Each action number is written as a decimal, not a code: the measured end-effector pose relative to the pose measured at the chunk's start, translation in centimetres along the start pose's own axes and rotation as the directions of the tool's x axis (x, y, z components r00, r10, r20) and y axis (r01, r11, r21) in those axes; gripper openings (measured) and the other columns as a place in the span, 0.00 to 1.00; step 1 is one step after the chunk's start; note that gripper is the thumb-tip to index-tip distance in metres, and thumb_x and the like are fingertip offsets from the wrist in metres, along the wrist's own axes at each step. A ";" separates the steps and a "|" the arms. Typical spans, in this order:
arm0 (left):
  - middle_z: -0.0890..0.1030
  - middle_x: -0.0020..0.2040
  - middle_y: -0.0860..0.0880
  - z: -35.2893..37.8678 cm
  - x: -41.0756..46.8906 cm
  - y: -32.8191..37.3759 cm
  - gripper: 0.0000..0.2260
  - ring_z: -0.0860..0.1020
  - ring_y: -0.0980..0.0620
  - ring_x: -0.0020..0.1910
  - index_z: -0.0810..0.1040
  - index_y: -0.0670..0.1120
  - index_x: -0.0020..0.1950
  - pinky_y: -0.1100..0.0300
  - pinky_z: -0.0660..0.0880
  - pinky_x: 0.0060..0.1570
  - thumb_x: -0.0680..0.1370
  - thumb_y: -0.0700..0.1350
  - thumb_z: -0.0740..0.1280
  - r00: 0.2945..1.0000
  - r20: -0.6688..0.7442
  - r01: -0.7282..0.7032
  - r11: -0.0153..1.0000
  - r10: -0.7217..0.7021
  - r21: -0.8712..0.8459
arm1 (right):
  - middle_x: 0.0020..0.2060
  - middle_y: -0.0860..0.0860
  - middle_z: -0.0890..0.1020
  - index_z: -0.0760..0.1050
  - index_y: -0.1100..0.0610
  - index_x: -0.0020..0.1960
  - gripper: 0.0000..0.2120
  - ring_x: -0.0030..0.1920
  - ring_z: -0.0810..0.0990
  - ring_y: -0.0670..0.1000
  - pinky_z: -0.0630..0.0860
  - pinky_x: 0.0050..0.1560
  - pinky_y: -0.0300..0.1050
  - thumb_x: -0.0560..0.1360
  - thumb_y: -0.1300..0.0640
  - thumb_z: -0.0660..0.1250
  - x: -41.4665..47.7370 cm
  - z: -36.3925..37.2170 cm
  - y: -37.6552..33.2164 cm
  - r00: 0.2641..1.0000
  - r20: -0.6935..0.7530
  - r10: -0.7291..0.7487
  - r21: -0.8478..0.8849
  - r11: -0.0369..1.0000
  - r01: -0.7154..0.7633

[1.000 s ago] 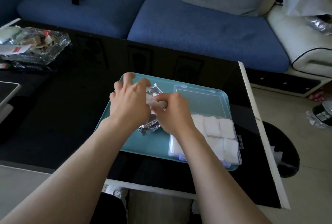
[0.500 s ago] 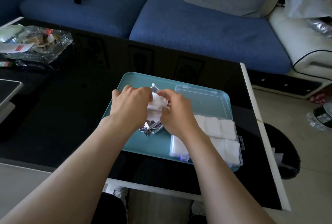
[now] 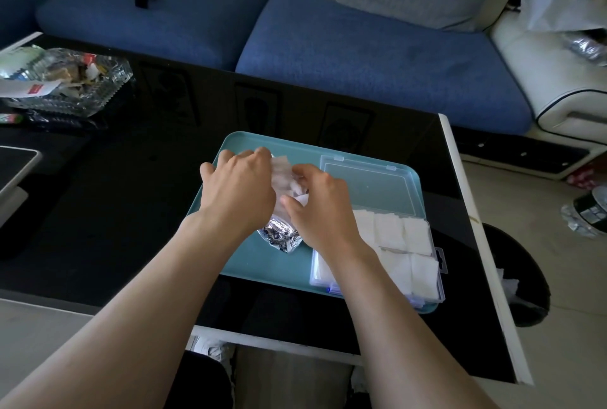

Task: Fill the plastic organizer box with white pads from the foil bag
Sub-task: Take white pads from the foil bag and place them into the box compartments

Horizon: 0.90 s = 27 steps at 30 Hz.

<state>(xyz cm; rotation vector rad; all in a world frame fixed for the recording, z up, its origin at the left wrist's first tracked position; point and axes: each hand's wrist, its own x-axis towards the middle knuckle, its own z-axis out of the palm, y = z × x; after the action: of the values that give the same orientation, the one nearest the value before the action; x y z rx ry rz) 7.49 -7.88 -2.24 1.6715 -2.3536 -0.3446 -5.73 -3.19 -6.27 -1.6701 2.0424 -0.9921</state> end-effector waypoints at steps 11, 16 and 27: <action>0.73 0.39 0.49 -1.0 0.7 0.6 0.06 0.70 0.52 0.35 0.71 0.39 0.49 0.57 0.63 0.31 0.84 0.37 0.57 0.989 -0.105 0.041 0.882 -0.102 -0.469 | 0.65 0.51 0.83 0.75 0.55 0.74 0.26 0.65 0.79 0.52 0.75 0.68 0.46 0.76 0.60 0.71 -0.2 -0.9 -1.2 0.998 -0.055 -0.005 0.035 0.999 0.007; 0.83 0.48 0.45 -0.9 1.1 1.4 0.11 0.81 0.44 0.44 0.80 0.45 0.55 0.49 0.80 0.41 0.84 0.42 0.58 0.991 0.047 0.131 0.806 -0.128 -0.578 | 0.59 0.48 0.84 0.78 0.51 0.70 0.20 0.59 0.82 0.45 0.79 0.59 0.42 0.78 0.58 0.72 0.5 -1.9 -1.5 0.963 -0.262 -0.062 0.220 0.968 0.122; 0.86 0.56 0.36 -2.3 0.0 3.9 0.14 0.87 0.42 0.51 0.80 0.36 0.64 0.46 0.85 0.51 0.87 0.41 0.58 0.893 0.448 0.447 0.046 0.031 -0.894 | 0.68 0.50 0.80 0.76 0.56 0.75 0.19 0.67 0.78 0.47 0.77 0.66 0.43 0.85 0.54 0.67 -0.4 -5.3 -0.5 0.949 -0.265 -0.170 0.117 0.971 0.207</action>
<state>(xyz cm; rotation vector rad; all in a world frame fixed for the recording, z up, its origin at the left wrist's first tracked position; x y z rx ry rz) 4.77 -6.78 1.21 1.1098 -1.1118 -1.9660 -8.62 -1.21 -2.27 -1.7639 1.9298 -1.4492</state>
